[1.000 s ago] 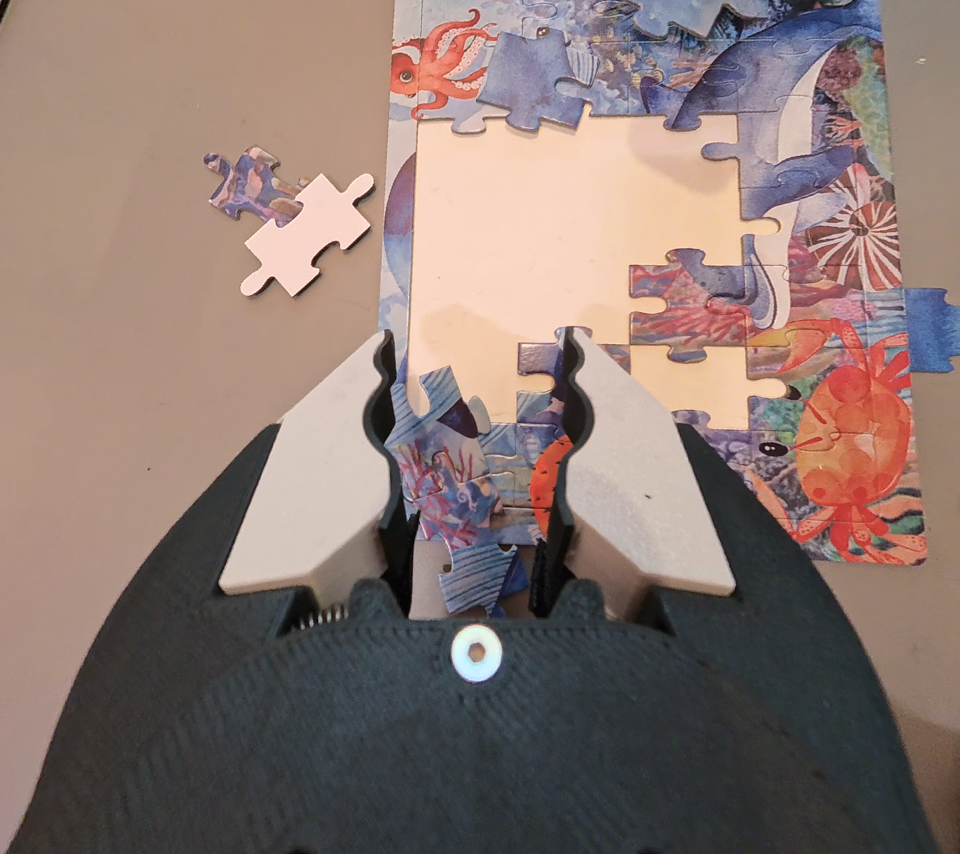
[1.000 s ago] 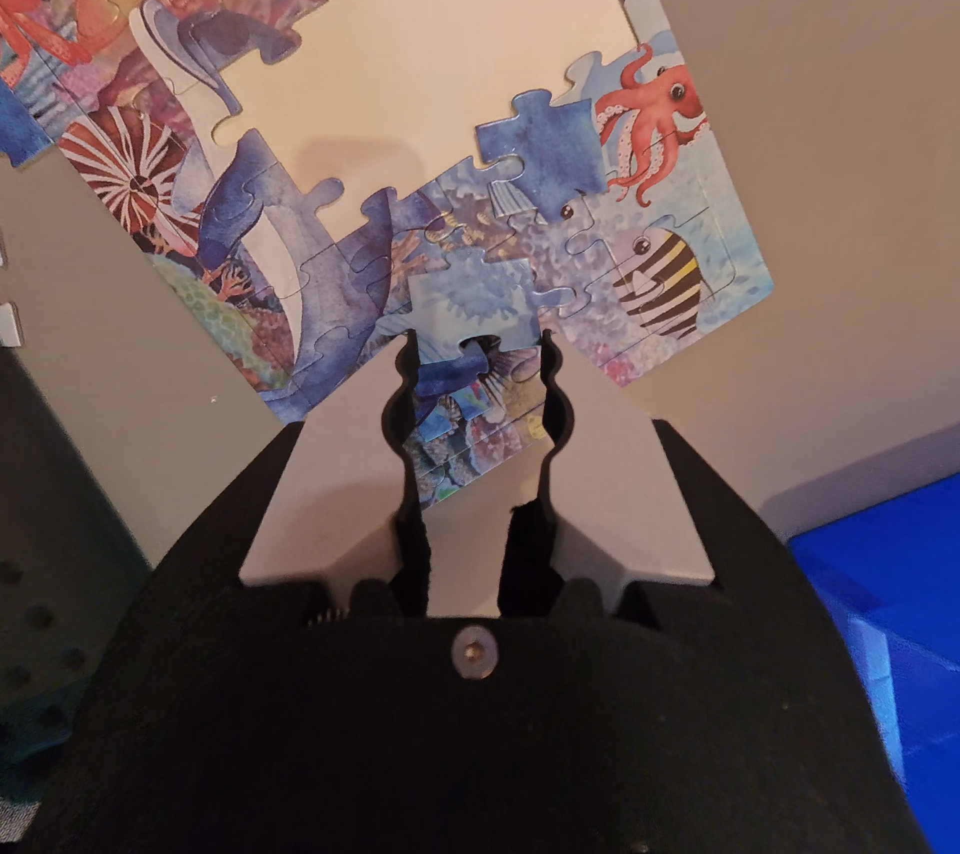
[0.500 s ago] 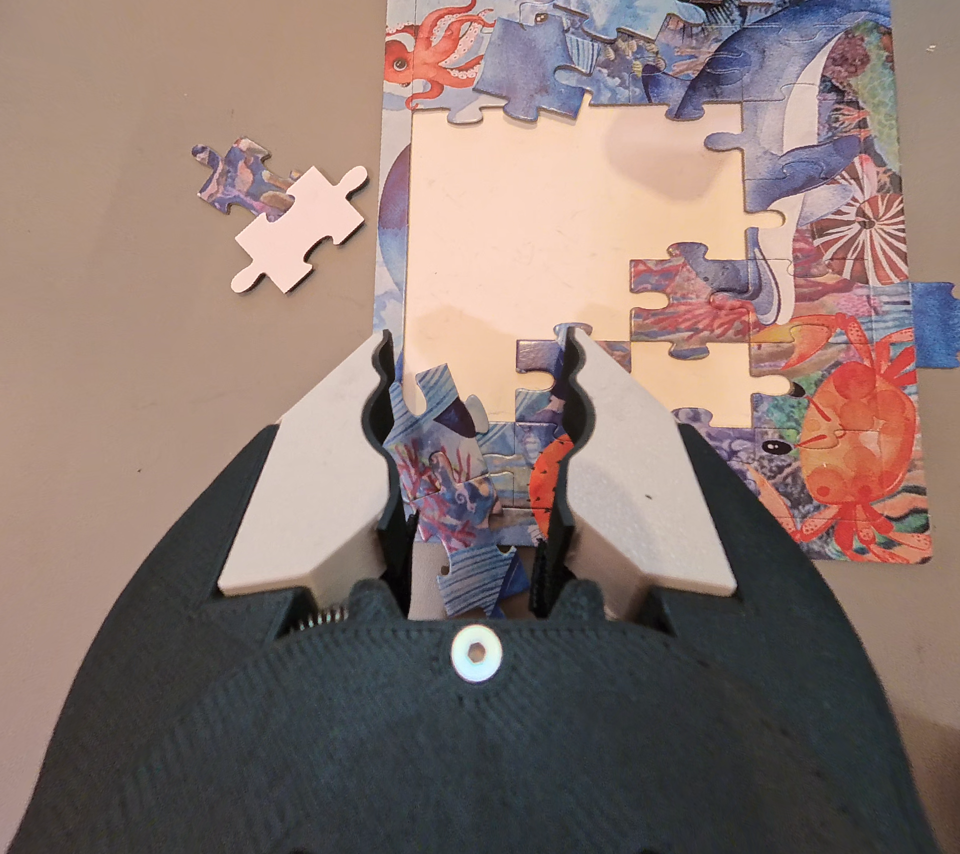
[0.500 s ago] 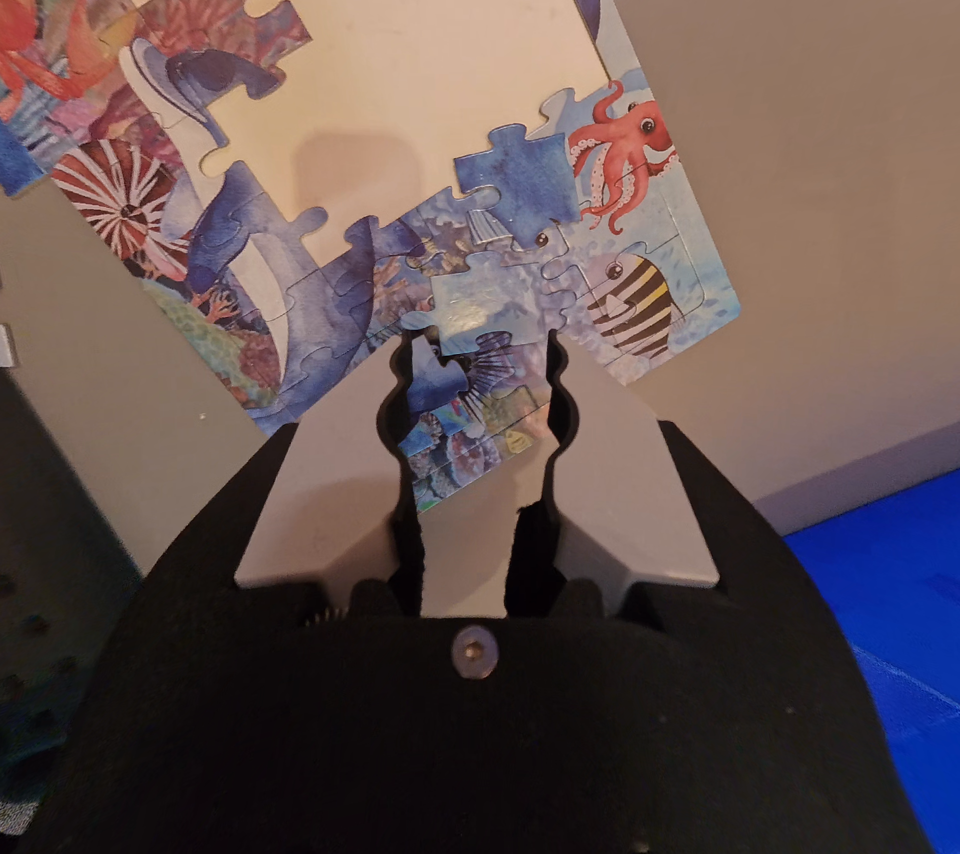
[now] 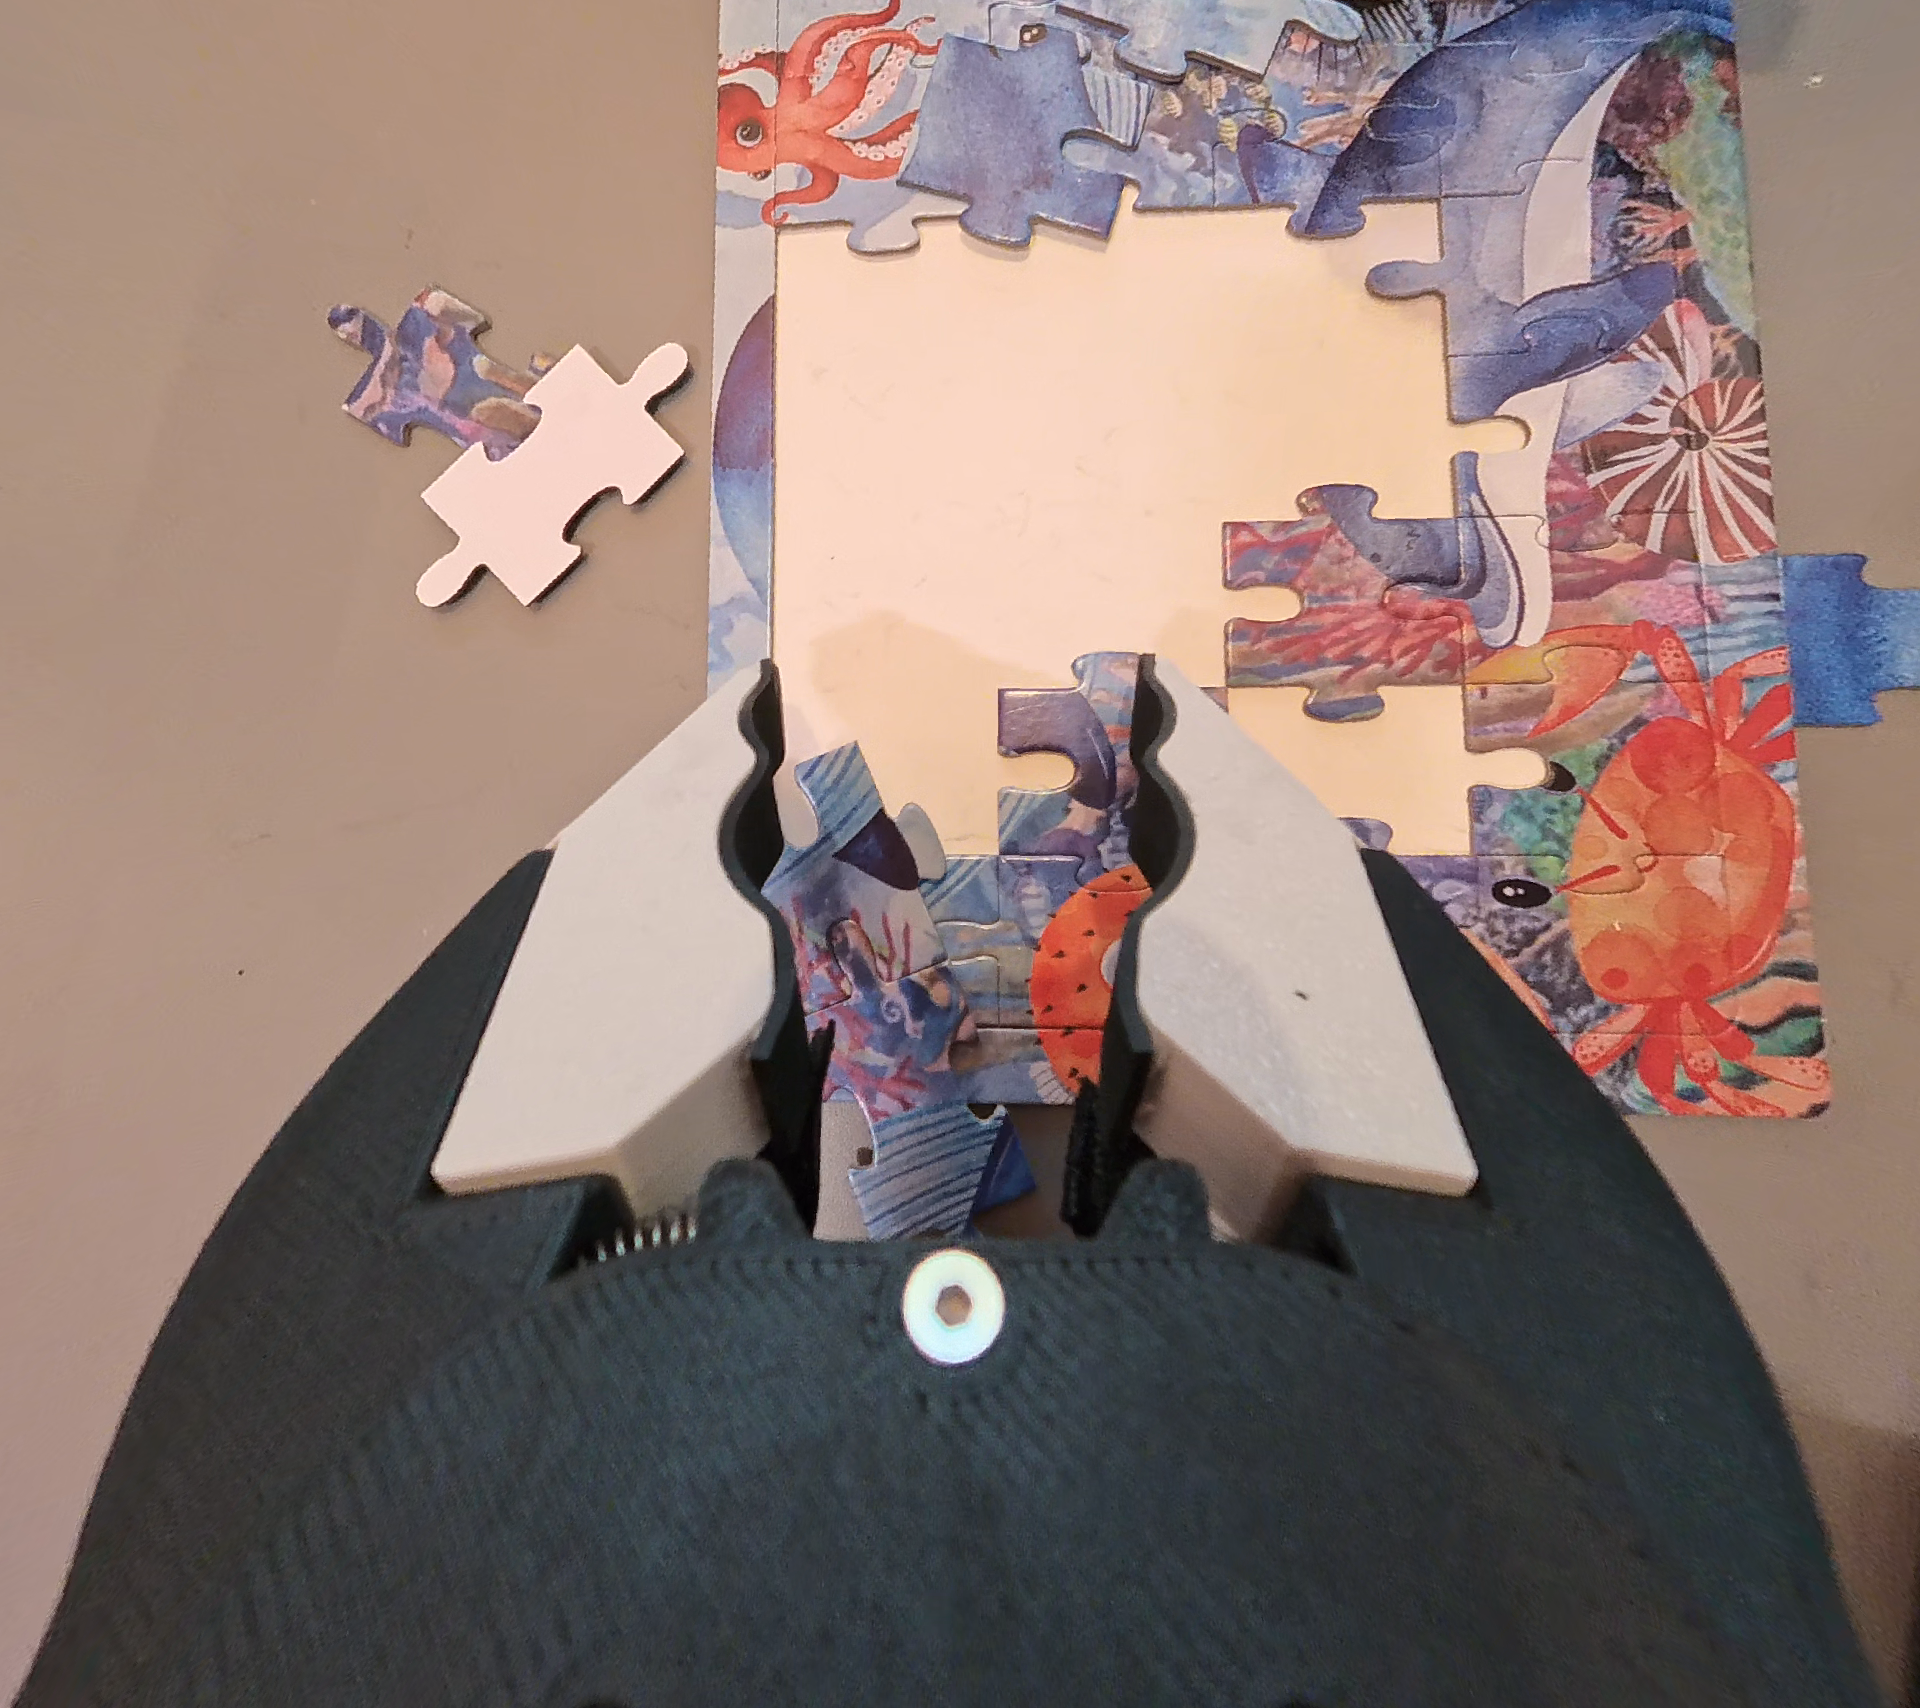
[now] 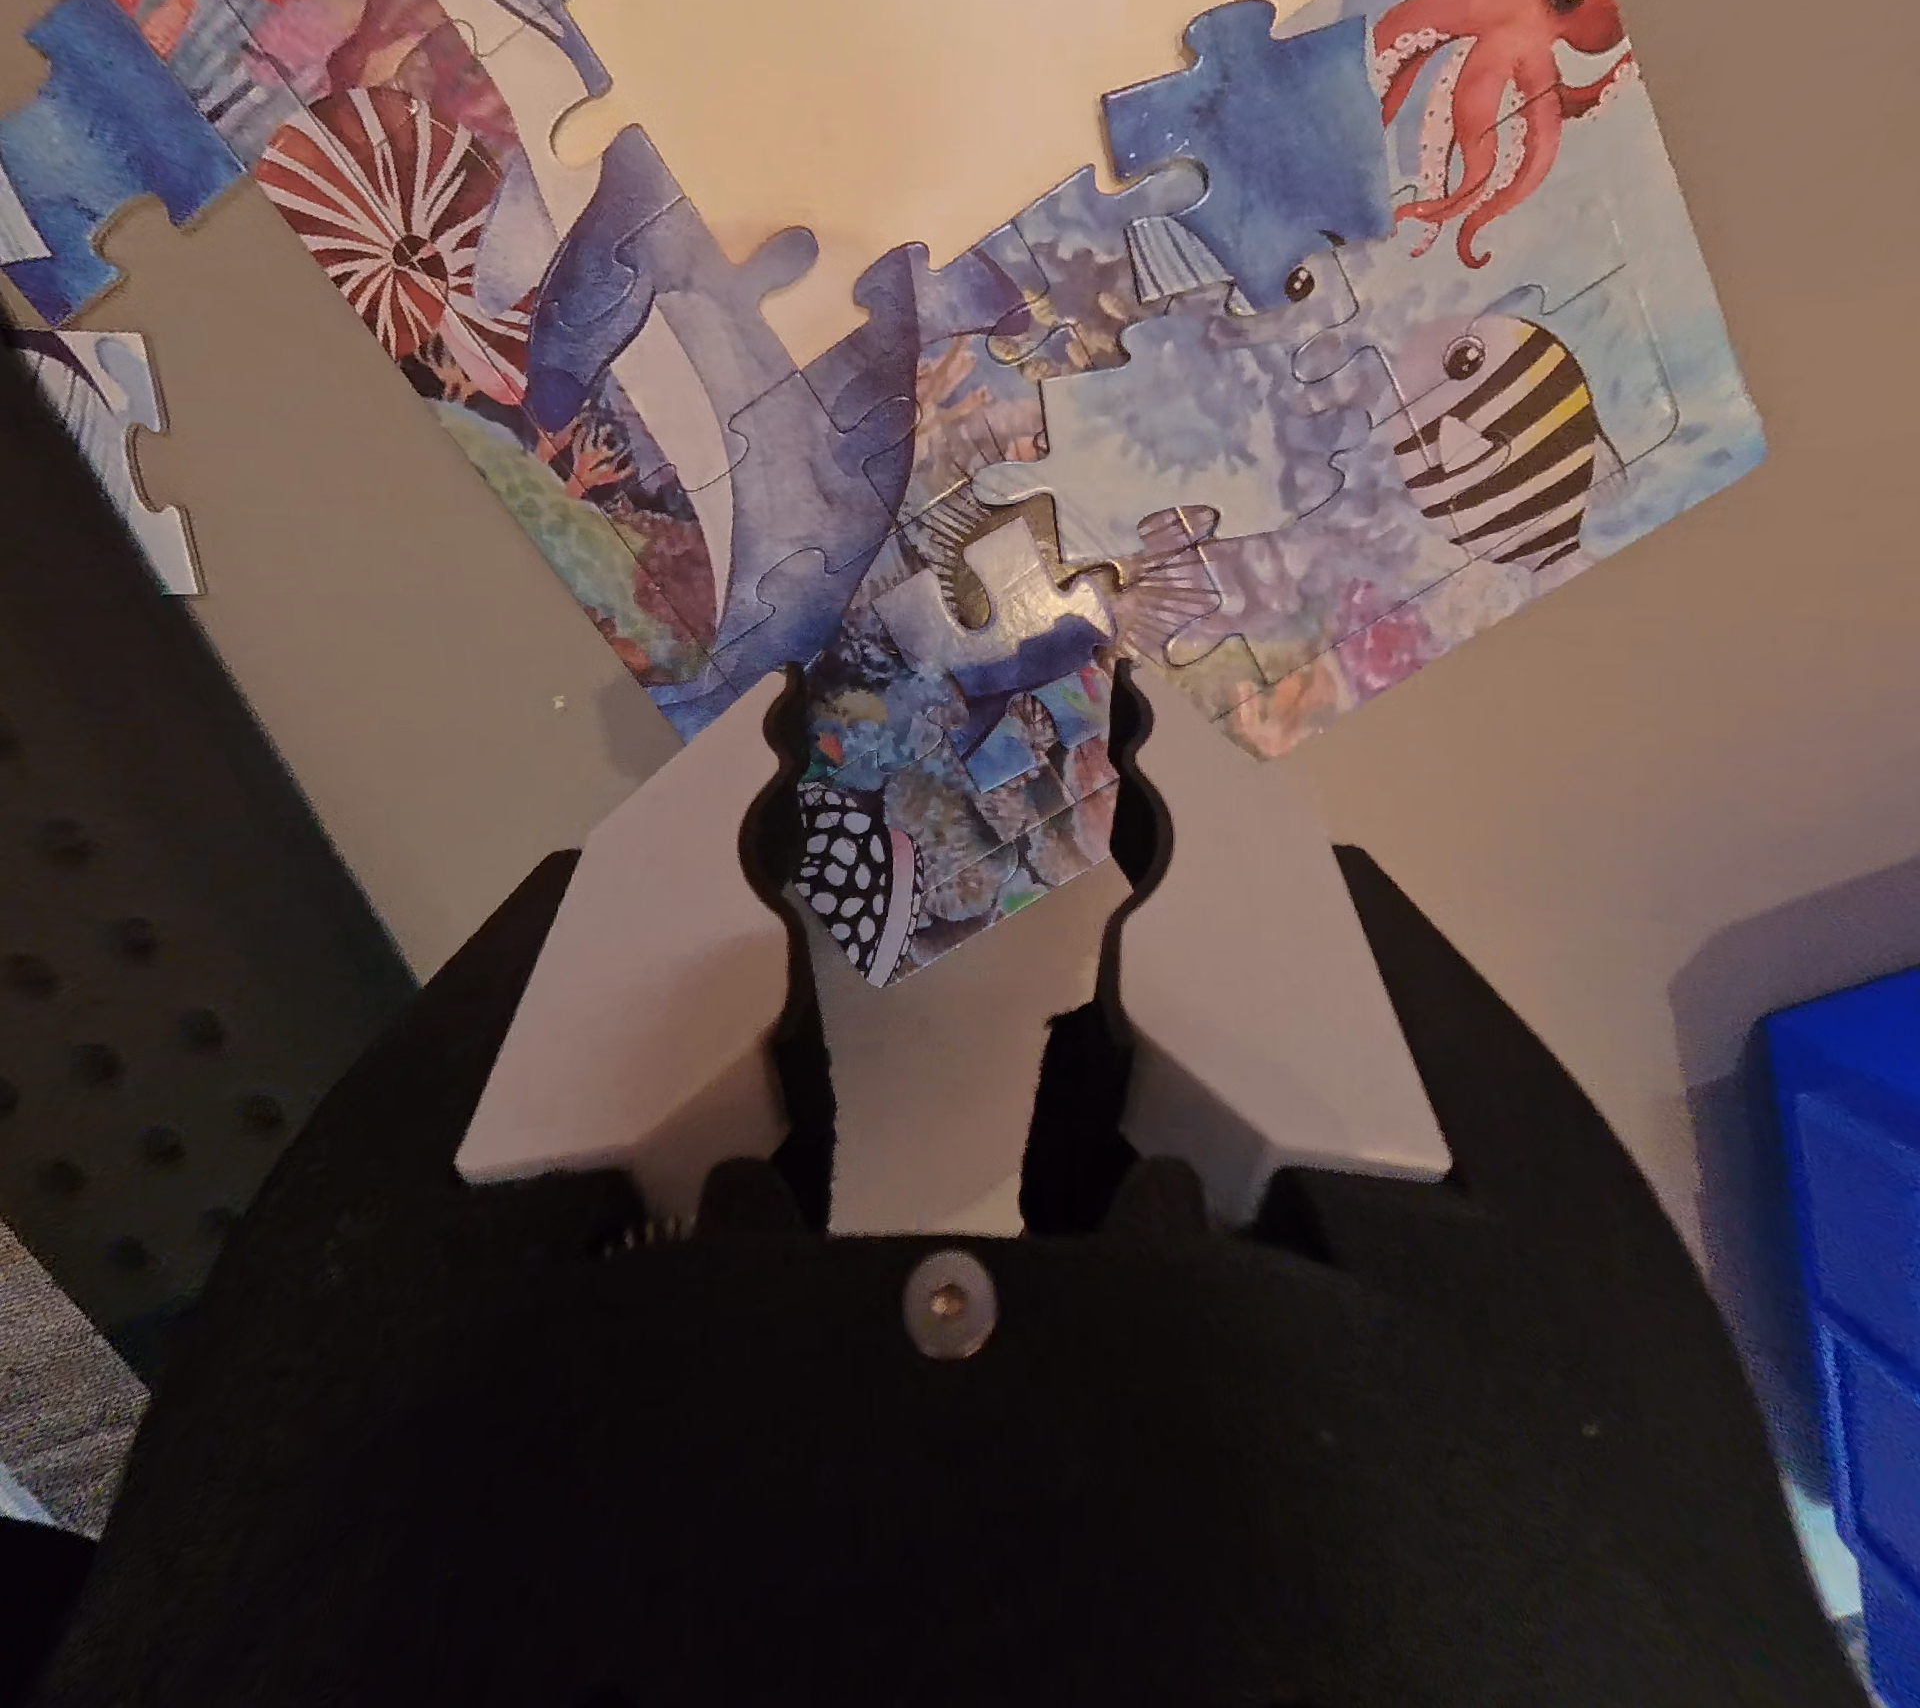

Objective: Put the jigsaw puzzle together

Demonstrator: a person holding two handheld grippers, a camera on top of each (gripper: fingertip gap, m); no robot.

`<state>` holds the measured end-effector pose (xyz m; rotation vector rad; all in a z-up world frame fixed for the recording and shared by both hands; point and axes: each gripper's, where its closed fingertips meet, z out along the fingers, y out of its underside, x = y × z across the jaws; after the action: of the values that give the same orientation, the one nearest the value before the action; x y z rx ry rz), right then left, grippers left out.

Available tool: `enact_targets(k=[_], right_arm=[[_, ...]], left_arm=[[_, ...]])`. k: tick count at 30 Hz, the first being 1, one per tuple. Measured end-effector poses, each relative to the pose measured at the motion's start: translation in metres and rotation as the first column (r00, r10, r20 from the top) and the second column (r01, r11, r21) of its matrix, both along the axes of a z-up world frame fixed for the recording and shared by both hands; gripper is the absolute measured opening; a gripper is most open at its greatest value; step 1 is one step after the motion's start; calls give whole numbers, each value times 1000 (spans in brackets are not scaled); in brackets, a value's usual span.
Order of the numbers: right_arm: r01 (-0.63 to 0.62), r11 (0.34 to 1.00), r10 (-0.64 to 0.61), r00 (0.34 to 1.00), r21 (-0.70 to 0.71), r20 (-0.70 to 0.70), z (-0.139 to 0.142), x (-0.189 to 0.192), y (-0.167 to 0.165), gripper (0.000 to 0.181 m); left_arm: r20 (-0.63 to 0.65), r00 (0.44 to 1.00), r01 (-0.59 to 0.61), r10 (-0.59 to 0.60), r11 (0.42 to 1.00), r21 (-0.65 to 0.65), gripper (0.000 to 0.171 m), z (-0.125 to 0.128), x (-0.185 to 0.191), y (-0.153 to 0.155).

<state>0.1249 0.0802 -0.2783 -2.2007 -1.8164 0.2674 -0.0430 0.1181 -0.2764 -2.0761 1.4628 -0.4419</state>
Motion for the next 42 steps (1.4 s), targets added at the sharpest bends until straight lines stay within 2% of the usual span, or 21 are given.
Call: enact_targets(k=[5,10,21,25,27,30,37,42], right_arm=[[18,999,-18,1000,-36,-3,-11,1,4,54],[38,998,-40,999,-45,-32,-10,2,9,39],[-30,999,28,998,-35,-53,-2,-5,-2,37],[-114,990,121,989,88,-85,20,-28,-2,36],[-162,973,179,979,165,-99,33,-43,-2,36],[-220,941,248,965,258,-82,47,-59,-4,37],[-300,888,331,943,350,-30,57,-79,-7,36],[-328,855,365,931,401,-18,66,-85,-5,37]], left_arm=[[-3,1000,1,-1,1000,1,65,0,0,-1],[-4,1000,0,0,1000,-4,65,-1,0,-1],[13,1000,4,-4,1000,-7,64,0,2,-1],[135,990,52,-44,997,-54,60,14,18,-11],[255,964,99,-71,990,-99,55,30,32,-22],[369,924,162,-99,976,-144,49,47,48,-34],[505,854,267,-125,938,-220,45,65,69,-53],[556,826,273,-96,931,-244,28,73,76,-52]])
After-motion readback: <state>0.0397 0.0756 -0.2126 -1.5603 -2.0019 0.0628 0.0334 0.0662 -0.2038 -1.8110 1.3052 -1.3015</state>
